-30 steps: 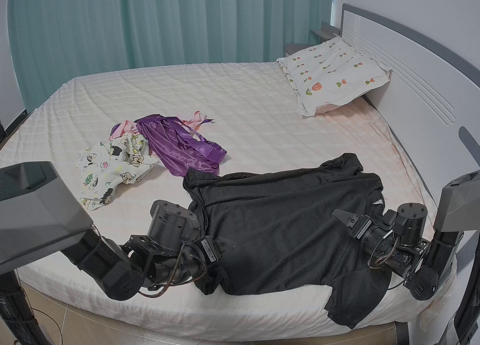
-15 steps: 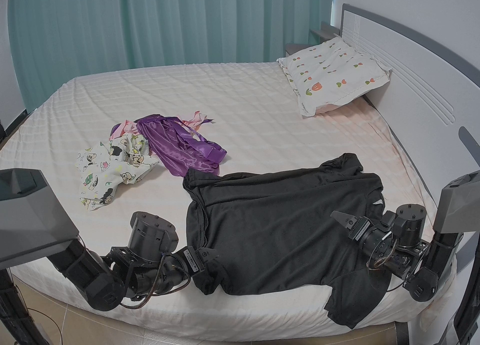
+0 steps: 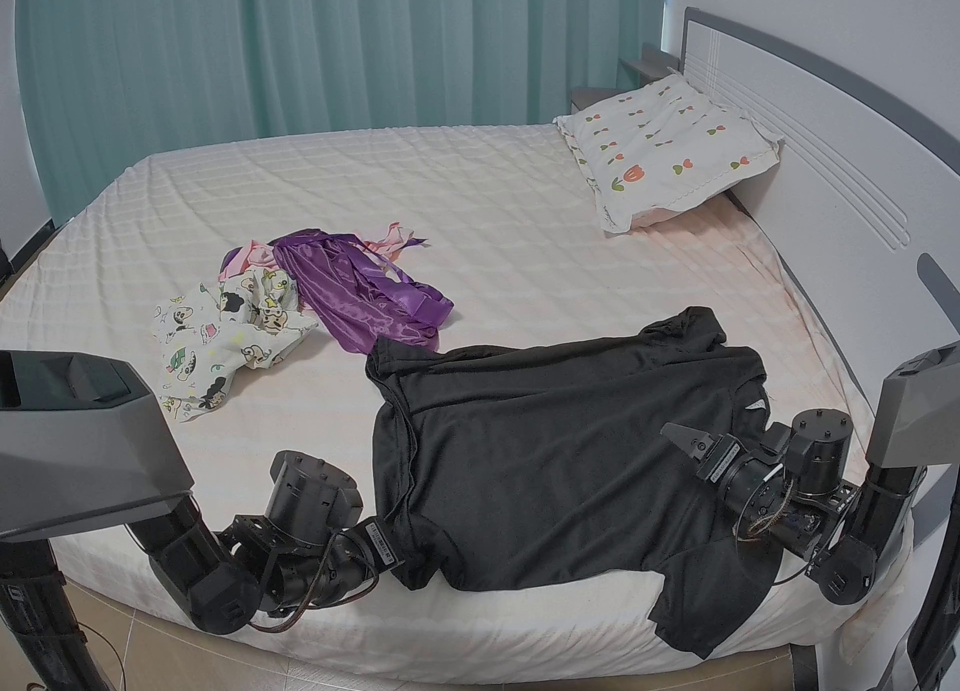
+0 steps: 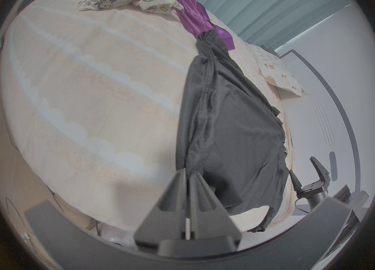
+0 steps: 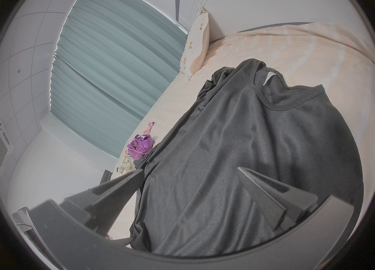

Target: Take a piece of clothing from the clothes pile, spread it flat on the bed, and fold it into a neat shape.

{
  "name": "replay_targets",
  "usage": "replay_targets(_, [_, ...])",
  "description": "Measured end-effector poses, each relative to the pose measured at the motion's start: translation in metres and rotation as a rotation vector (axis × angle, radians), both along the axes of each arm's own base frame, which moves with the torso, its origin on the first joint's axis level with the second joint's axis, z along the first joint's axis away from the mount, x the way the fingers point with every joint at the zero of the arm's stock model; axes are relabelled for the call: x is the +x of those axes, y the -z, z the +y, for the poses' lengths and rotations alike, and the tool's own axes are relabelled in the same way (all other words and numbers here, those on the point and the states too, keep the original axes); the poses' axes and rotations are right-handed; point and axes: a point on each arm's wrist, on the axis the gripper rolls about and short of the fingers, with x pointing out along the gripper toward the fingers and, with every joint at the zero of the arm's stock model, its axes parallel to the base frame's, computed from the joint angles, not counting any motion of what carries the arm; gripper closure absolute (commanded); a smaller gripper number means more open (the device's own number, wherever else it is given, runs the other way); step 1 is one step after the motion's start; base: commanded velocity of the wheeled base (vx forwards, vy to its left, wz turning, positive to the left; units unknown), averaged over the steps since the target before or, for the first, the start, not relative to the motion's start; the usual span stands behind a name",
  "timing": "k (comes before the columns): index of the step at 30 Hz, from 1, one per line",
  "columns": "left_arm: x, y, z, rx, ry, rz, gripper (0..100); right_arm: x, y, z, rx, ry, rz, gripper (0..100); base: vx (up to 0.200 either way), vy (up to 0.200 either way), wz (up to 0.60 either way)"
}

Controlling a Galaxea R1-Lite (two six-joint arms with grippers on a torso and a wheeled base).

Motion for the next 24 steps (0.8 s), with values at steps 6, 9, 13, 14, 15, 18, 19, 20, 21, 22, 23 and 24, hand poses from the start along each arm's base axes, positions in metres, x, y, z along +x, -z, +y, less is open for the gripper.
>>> replay_targets(6, [-0.006,-0.002,0.017,0.015,-0.039,0.012,100,0.000,0.000,0.000,0.000,0.001,-0.001,0,0.000,0.000,0.00])
replay_targets(9, [-0.011,-0.007,0.027,0.014,-0.061,0.010,100,0.000,-0.001,0.000,0.000,0.001,-0.002,0,0.000,0.000,0.00])
replay_targets(13, [-0.021,-0.013,0.041,0.017,-0.088,0.015,100,0.000,-0.001,0.000,0.000,0.001,-0.002,0,0.000,0.000,0.00])
replay_targets(14, [-0.024,-0.013,0.044,0.020,-0.094,0.021,100,0.000,-0.001,0.000,0.000,0.002,-0.002,0,0.000,0.000,0.00])
replay_targets(15, [-0.027,-0.013,0.047,0.023,-0.099,0.025,100,0.000,-0.001,0.000,0.000,0.003,-0.003,0,0.000,0.000,0.00])
replay_targets(18, [-0.033,-0.013,0.054,0.030,-0.110,0.036,100,-0.001,-0.002,-0.001,0.002,0.003,-0.007,0,0.000,0.000,0.00])
replay_targets(19, [-0.035,-0.013,0.056,0.034,-0.112,0.039,100,-0.001,-0.003,-0.001,0.002,0.002,-0.008,0,0.000,0.000,0.00])
replay_targets(20, [-0.036,-0.013,0.058,0.040,-0.113,0.040,100,-0.001,-0.003,-0.001,0.002,0.003,-0.009,0,0.000,0.000,0.00])
replay_targets(21, [-0.037,-0.013,0.059,0.043,-0.112,0.040,100,-0.001,-0.003,-0.001,0.002,0.003,-0.009,0,0.000,0.000,0.00])
replay_targets(22, [-0.037,-0.013,0.061,0.049,-0.114,0.040,100,-0.001,-0.003,-0.001,0.002,0.003,-0.009,0,0.000,0.000,0.00])
replay_targets(23, [-0.037,-0.013,0.062,0.052,-0.116,0.040,100,-0.001,-0.003,-0.001,0.002,0.003,-0.009,0,0.000,0.000,0.00])
replay_targets(24, [-0.037,-0.013,0.063,0.053,-0.120,0.040,100,-0.002,-0.003,-0.001,0.001,0.003,-0.009,0,0.000,0.000,0.00])
